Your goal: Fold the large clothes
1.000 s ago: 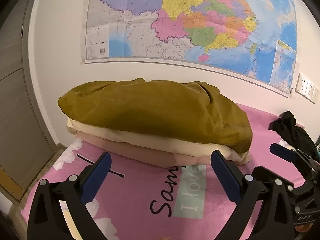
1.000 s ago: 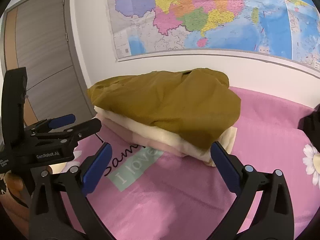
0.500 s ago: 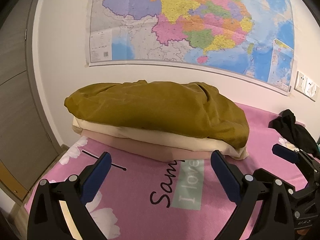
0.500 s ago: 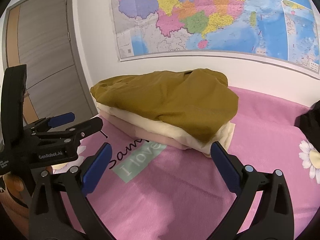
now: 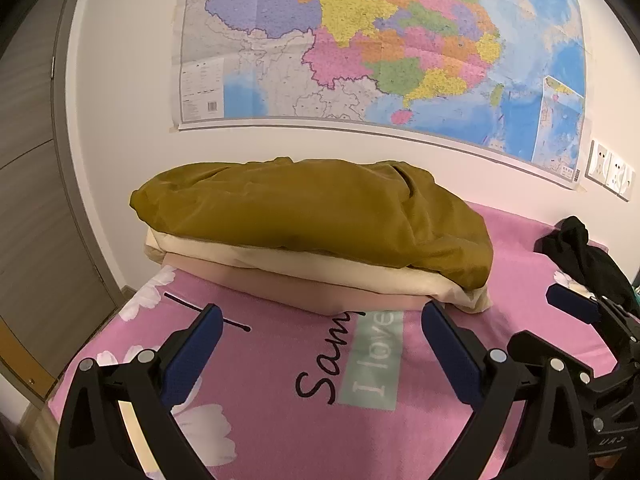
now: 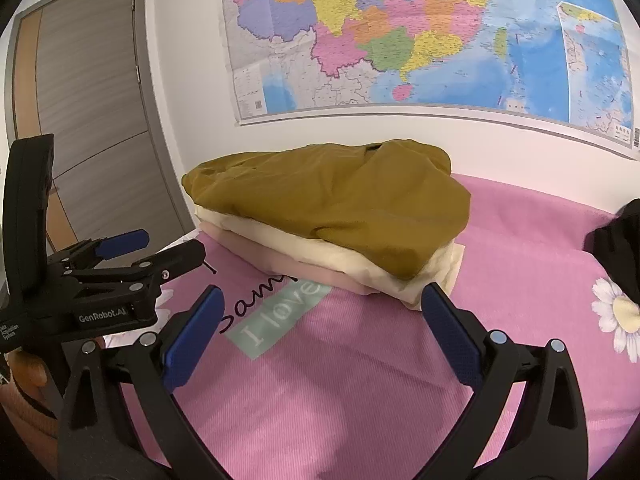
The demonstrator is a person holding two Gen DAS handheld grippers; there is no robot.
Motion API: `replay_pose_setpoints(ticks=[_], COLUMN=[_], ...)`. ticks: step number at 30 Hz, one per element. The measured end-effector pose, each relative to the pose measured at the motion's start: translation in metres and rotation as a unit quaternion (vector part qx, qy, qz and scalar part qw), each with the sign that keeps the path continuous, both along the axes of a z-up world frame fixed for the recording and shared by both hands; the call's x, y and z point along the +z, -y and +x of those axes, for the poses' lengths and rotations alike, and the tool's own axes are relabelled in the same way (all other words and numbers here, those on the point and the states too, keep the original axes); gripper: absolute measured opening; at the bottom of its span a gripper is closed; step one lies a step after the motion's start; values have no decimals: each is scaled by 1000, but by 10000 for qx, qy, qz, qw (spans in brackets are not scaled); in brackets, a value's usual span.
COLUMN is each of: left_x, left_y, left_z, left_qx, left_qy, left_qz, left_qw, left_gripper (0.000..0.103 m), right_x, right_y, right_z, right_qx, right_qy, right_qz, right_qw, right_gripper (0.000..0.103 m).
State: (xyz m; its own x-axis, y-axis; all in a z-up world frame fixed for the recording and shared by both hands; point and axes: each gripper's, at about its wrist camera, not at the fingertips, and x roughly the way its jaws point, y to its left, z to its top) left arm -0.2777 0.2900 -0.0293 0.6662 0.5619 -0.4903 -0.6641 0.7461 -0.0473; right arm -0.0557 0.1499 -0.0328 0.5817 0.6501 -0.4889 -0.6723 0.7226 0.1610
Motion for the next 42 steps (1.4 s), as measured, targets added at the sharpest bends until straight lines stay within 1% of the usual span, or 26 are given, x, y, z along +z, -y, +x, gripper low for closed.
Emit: replay_pose_setpoints(ticks=[42], left_x=[-3], left_y=[3], left_z=[1], left_qx=[-5], left_qy=[-72], left_qz=[-21], left_qw=[10000], left_gripper=[96], right_x=[-5], right_y=[0], right_z=[-2], right_qx=[13], right_qy=[-50], right_qz=[-3], right_qw=[10000], right_gripper=[97])
